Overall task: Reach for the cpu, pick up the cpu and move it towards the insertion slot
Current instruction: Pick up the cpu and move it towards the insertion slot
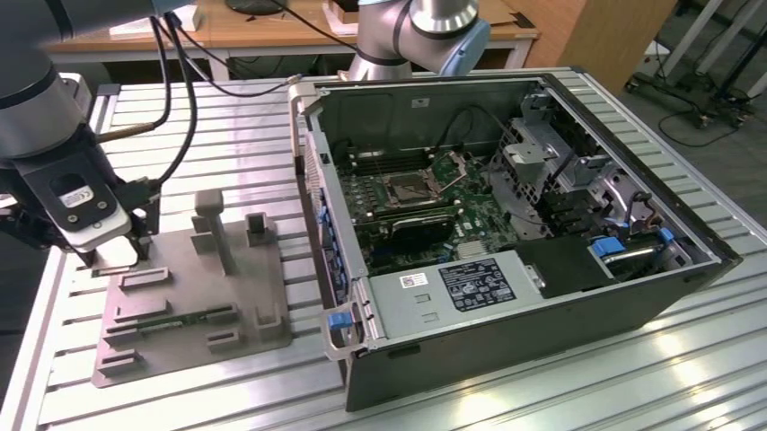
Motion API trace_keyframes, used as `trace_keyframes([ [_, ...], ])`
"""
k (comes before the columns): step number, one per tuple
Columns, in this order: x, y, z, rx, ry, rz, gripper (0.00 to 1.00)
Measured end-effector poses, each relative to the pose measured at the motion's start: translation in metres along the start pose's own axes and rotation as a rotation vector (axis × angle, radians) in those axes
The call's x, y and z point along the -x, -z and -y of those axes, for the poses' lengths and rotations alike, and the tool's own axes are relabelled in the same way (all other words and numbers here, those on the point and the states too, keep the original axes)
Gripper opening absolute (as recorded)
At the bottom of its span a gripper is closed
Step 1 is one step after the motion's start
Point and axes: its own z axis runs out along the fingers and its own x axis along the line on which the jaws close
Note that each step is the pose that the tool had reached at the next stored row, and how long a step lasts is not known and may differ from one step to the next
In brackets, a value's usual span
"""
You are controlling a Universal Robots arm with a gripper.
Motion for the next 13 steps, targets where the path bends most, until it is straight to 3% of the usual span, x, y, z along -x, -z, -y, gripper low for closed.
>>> trace_keyframes([
  [13, 0.0001, 0.0068, -0.0003, -0.0001, 0.0, 0.0, 0.54],
])
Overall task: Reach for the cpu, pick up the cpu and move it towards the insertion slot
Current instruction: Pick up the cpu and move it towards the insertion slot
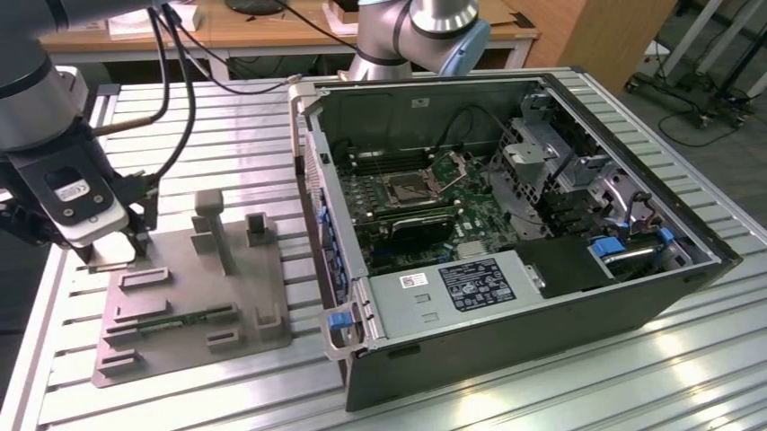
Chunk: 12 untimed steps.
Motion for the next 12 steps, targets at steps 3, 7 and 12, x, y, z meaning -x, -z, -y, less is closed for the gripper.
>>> trace_keyframes([
  [3, 0.0, 0.0014, -0.0001, 0.0001, 0.0, 0.0001, 0.54],
  [7, 0.0, 0.0031, -0.0001, 0.0, 0.0, 0.0, 0.54],
  [12, 0.0001, 0.0053, -0.0002, 0.0001, 0.0, 0.0001, 0.54],
])
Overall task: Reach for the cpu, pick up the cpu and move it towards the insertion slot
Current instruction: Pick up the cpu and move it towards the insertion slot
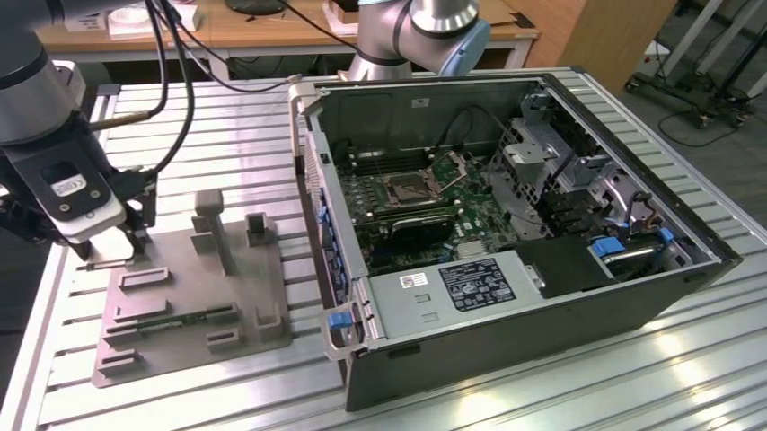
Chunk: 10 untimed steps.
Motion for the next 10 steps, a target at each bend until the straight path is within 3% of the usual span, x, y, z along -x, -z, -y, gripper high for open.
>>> trace_keyframes([
  [10, 0.0004, 0.0031, -0.0001, 0.0, 0.0, 0.0, 0.54],
])
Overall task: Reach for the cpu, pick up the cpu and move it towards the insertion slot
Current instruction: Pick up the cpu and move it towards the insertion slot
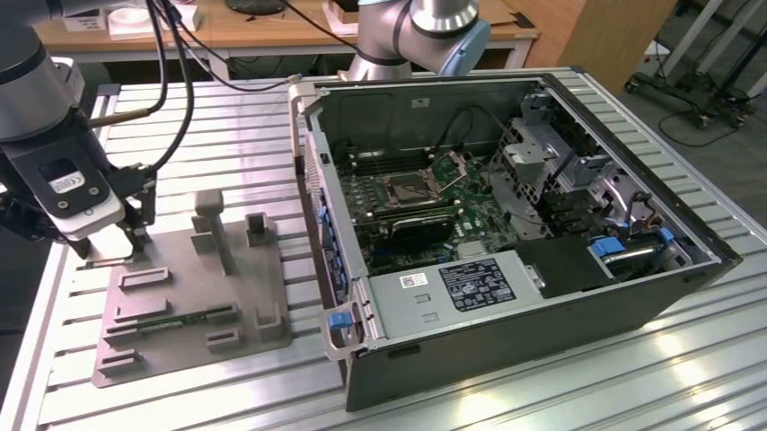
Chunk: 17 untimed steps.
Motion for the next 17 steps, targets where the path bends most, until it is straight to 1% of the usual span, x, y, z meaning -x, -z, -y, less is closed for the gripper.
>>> trace_keyframes([
  [17, 0.0002, 0.005, -0.0002, -0.0003, -0.001, 0.0002, 0.54],
])
